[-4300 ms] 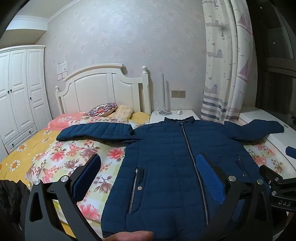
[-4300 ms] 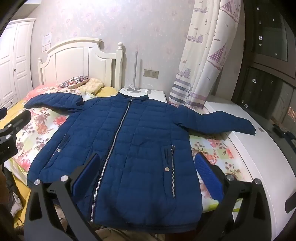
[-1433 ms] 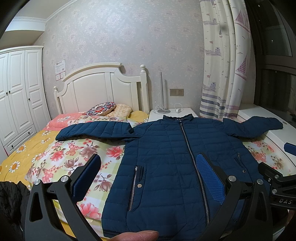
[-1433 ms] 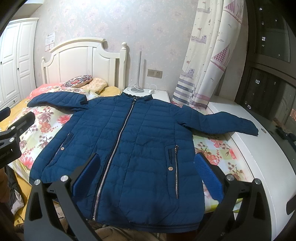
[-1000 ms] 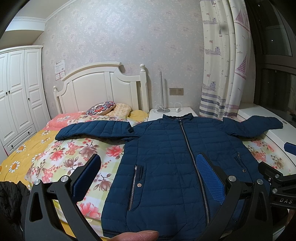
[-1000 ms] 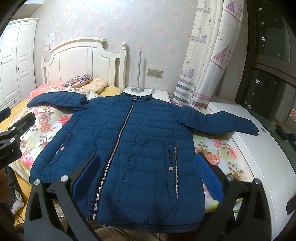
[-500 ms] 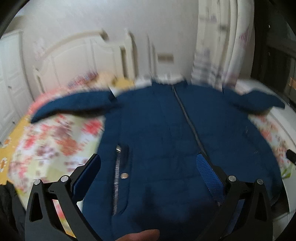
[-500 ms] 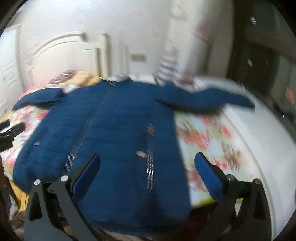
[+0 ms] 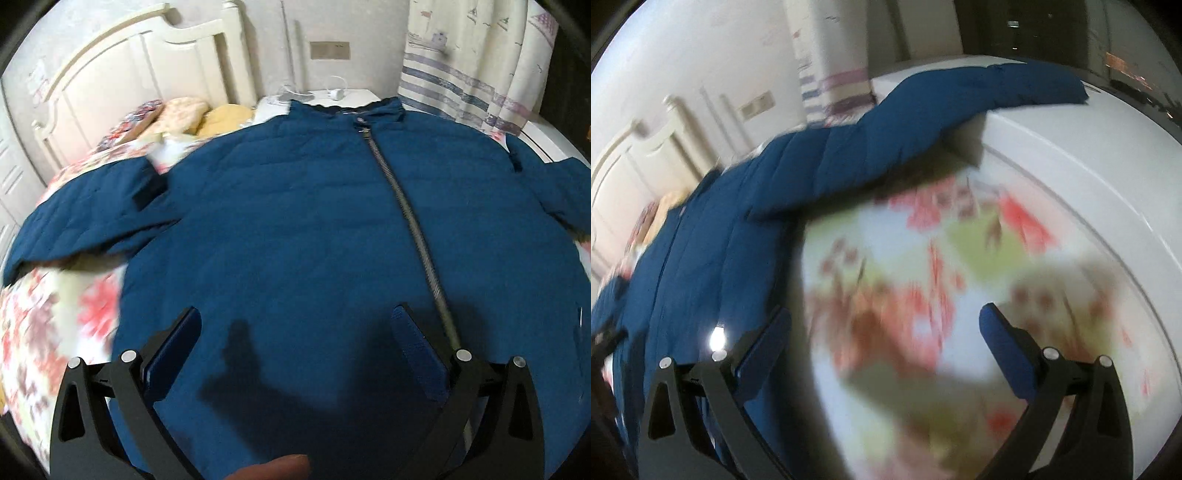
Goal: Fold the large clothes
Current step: 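Grasp the jacket sleeve with the right gripper and lift it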
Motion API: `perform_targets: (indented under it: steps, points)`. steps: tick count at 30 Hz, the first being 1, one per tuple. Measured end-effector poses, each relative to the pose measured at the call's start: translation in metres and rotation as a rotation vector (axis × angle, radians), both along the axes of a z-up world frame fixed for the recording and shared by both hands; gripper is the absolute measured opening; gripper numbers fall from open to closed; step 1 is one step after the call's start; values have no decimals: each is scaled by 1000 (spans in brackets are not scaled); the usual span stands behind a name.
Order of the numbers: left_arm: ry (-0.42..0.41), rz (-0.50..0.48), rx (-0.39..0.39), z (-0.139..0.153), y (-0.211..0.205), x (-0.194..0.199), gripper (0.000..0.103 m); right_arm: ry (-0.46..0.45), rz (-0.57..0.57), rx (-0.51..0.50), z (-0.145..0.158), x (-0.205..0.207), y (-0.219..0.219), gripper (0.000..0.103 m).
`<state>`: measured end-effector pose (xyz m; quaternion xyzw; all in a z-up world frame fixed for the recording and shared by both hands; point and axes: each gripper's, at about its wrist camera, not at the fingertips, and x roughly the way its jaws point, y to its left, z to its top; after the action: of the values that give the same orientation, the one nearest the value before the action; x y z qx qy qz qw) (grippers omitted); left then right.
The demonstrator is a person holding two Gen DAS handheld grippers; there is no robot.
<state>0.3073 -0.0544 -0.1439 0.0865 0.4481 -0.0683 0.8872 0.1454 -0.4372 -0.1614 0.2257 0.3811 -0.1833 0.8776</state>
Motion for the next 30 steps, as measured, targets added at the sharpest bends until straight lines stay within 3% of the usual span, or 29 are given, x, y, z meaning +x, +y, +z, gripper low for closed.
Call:
perform_targets:
  steps: [7, 12, 15, 16, 17, 19, 22, 25, 30]
  points:
    - [16, -43, 39, -23, -17, 30, 99, -12, -98, 25, 5, 80, -57, 101]
    - [27, -42, -68, -31, -6, 36, 99, 10, -111, -60, 8, 117, -67, 99]
    - [19, -43, -60, -33, -9, 36, 99, -3, -150, -134, 19, 125, -66, 55]
    - [19, -43, -63, -33, -9, 36, 99, -23, -161, -147, 23, 125, -64, 27]
    - [19, -44, -66, -33, -10, 36, 99, -54, -167, -154, 30, 124, -61, 12]
    - [20, -45, -68, -34, -10, 37, 99, -127, -148, -204, 52, 127, -42, 9]
    - [22, -47, -76, -34, -9, 39, 99, -200, -35, -286, 82, 139, 3, 7]
    - [22, -47, -97, -33, -6, 39, 99, -253, 158, -370, 109, 160, 76, 7]
    - [18, -47, -135, -32, 0, 39, 99, -256, 460, -363, 108, 184, 180, 7]
